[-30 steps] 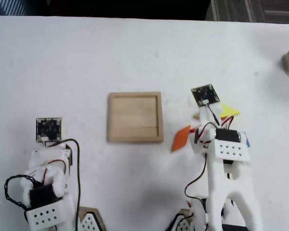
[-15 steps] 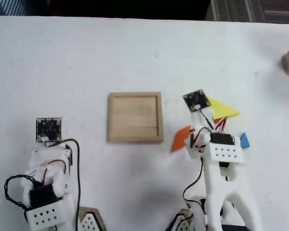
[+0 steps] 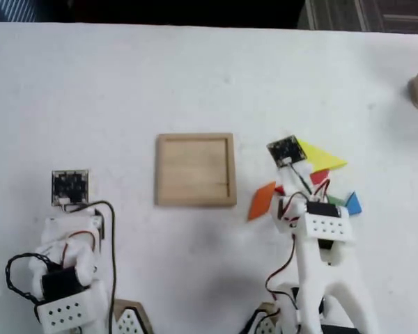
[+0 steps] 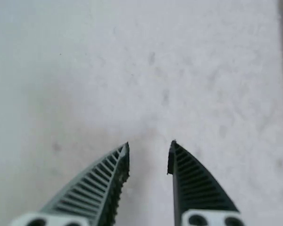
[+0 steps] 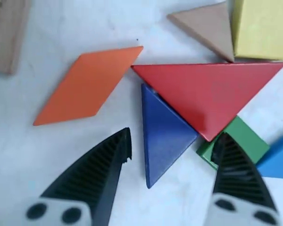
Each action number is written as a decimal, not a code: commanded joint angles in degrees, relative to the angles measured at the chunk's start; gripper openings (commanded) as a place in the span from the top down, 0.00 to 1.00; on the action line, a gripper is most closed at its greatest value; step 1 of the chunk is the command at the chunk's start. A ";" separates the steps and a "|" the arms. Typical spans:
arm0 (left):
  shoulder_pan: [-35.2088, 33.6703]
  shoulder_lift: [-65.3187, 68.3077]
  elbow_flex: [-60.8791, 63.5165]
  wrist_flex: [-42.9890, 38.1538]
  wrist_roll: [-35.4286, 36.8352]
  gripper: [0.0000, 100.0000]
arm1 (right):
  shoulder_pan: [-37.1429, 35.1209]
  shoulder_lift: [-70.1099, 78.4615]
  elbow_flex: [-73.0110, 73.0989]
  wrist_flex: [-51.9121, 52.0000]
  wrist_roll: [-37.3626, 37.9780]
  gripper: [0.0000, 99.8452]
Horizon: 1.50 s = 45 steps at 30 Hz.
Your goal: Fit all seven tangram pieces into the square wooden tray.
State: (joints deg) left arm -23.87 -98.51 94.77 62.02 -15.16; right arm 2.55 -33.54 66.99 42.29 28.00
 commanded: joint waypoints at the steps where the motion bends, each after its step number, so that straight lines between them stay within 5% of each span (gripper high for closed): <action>1: -0.40 -0.40 -0.62 -1.49 0.44 0.85 | 0.40 -0.57 -0.18 -1.01 1.05 0.72; 13: -0.40 -0.40 -0.62 -1.49 0.44 0.85 | -0.48 13.49 -10.55 8.84 -0.53 0.78; 45: -0.40 -0.40 -0.62 -1.49 0.44 0.85 | 1.10 34.24 -31.03 10.24 -2.46 0.75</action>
State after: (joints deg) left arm -23.87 -98.51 94.77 62.02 -15.16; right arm 3.78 0.75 39.12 52.92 25.54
